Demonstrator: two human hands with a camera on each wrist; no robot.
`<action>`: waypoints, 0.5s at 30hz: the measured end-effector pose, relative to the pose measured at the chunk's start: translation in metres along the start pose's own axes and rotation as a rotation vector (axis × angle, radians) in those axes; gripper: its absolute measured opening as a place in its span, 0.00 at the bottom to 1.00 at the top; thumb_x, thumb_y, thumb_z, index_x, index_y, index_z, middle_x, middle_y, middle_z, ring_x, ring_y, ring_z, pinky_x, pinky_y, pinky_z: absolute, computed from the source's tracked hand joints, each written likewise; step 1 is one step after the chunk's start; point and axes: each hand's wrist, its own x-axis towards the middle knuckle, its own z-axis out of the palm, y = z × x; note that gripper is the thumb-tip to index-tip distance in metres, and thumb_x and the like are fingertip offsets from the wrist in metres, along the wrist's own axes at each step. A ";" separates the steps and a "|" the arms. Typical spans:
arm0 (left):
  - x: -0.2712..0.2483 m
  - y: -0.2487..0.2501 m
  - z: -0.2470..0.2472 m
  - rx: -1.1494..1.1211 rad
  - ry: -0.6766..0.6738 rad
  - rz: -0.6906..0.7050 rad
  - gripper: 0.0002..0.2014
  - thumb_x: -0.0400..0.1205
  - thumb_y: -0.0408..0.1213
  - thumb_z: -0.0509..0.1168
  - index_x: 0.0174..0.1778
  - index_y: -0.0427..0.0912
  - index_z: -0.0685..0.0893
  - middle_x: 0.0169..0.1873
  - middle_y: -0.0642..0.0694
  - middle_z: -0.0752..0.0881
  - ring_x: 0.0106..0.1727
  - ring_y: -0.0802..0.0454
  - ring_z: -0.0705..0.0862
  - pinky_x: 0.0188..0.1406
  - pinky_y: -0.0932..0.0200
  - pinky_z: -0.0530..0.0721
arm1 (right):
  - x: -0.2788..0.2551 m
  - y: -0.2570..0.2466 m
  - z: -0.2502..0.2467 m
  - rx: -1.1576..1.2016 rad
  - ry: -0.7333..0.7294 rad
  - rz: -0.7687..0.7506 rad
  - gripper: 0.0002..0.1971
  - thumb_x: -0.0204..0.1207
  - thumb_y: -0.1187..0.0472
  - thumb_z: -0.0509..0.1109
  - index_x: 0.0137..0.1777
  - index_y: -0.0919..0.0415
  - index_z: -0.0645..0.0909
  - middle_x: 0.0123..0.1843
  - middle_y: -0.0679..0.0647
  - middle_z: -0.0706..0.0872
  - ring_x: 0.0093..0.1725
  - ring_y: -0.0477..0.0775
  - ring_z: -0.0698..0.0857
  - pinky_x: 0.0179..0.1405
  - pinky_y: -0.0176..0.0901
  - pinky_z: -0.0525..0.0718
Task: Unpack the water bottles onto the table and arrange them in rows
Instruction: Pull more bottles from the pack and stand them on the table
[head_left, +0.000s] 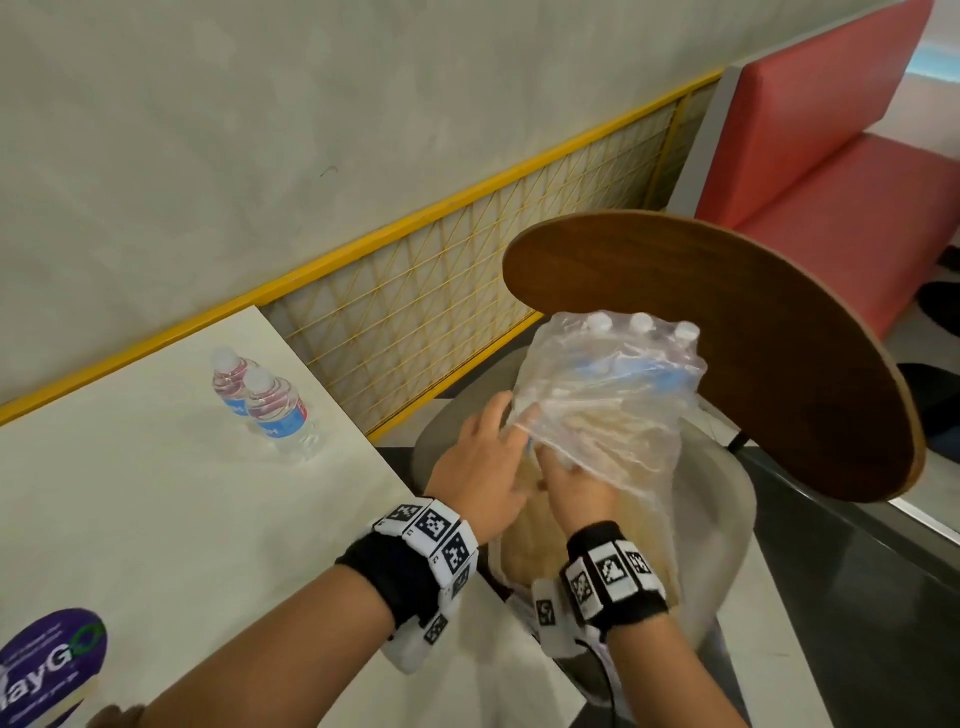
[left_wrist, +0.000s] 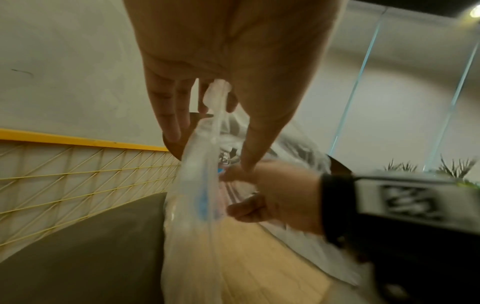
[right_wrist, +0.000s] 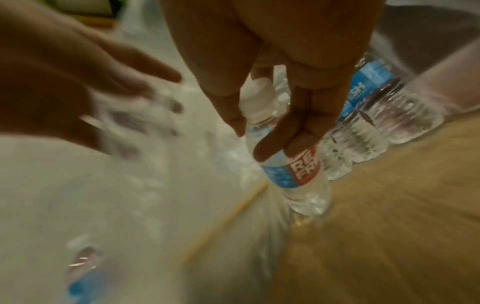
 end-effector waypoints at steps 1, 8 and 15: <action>-0.002 0.000 0.002 0.016 -0.047 -0.003 0.33 0.77 0.43 0.68 0.77 0.56 0.62 0.81 0.52 0.47 0.79 0.45 0.60 0.63 0.48 0.81 | -0.011 0.003 -0.001 0.004 -0.043 0.024 0.10 0.79 0.50 0.65 0.52 0.53 0.83 0.49 0.54 0.88 0.54 0.56 0.88 0.48 0.40 0.84; 0.005 -0.006 0.022 -0.156 -0.233 -0.095 0.28 0.74 0.48 0.73 0.70 0.56 0.74 0.69 0.47 0.73 0.65 0.43 0.81 0.62 0.47 0.81 | -0.022 -0.009 -0.036 -0.035 -0.458 0.018 0.16 0.78 0.53 0.66 0.65 0.53 0.79 0.58 0.47 0.84 0.54 0.51 0.84 0.44 0.33 0.80; 0.005 -0.019 0.023 -0.147 -0.139 -0.148 0.23 0.74 0.52 0.71 0.62 0.50 0.78 0.56 0.50 0.84 0.56 0.48 0.85 0.55 0.51 0.83 | 0.054 0.004 -0.035 -0.488 -0.253 0.107 0.20 0.83 0.51 0.58 0.72 0.55 0.72 0.75 0.52 0.74 0.72 0.55 0.74 0.69 0.40 0.73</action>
